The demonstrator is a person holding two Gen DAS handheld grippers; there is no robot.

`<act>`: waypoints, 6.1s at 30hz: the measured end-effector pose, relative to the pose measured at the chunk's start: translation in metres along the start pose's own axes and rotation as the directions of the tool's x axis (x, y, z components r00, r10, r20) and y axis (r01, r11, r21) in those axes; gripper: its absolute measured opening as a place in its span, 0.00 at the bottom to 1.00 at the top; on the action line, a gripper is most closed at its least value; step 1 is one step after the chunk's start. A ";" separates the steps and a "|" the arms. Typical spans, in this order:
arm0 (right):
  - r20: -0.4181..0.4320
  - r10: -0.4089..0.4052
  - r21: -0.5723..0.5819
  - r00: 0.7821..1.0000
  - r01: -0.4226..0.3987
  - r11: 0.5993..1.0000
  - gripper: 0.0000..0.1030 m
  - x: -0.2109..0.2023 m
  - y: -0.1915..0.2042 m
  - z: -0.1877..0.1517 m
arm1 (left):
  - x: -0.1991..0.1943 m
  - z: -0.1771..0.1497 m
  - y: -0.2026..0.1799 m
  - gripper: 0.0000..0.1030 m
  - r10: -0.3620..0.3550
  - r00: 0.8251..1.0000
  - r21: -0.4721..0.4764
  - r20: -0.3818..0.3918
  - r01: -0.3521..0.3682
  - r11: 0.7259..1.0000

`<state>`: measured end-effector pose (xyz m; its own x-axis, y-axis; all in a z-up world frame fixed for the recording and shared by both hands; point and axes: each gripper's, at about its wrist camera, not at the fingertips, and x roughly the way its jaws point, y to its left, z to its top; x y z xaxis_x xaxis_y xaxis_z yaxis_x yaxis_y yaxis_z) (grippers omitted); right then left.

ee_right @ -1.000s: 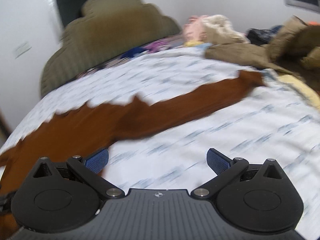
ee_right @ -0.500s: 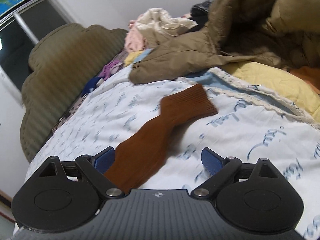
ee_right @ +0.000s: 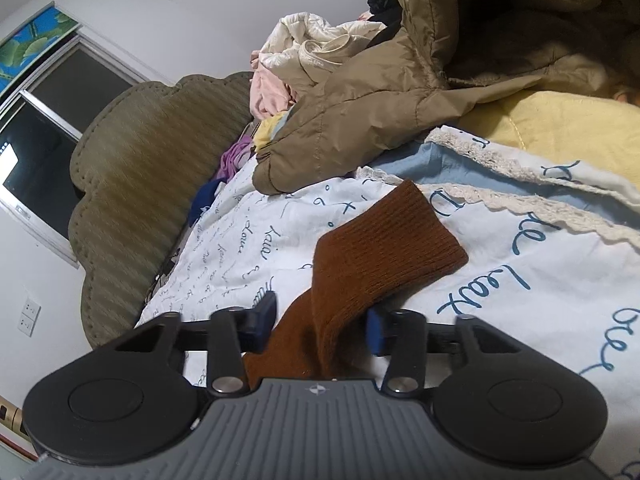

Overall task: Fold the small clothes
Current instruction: 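Grasp the brown sweater's sleeve cuff with the right gripper and lift, then carry the sleeve across the sweater body and release it with the right gripper, then grasp the other sleeve cuff with the left gripper and lift it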

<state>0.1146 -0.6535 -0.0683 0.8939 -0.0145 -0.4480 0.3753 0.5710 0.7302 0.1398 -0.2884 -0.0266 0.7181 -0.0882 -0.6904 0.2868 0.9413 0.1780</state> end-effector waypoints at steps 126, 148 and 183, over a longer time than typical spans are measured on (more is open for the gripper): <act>-0.235 -0.121 -0.456 0.964 0.001 0.890 0.37 0.050 0.283 -0.265 | 0.024 -0.048 0.341 1.00 0.385 0.916 -0.324 -0.111 -0.399 0.858; -0.592 0.111 -0.605 0.798 -0.531 0.593 0.39 0.009 0.470 -0.461 | -0.096 -0.214 0.636 1.00 0.379 0.871 -0.816 -0.314 -0.451 0.361; -0.680 0.091 -0.685 0.727 -0.675 0.273 0.49 -0.007 0.559 -0.602 | -0.029 -0.300 0.777 0.76 -0.137 0.944 -0.948 0.301 0.282 -0.145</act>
<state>0.1709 0.1605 0.0323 0.5176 0.6000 -0.6100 -0.6693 0.7280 0.1481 0.1519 0.5436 -0.0787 0.8294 -0.3103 -0.4646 -0.4408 0.1476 -0.8854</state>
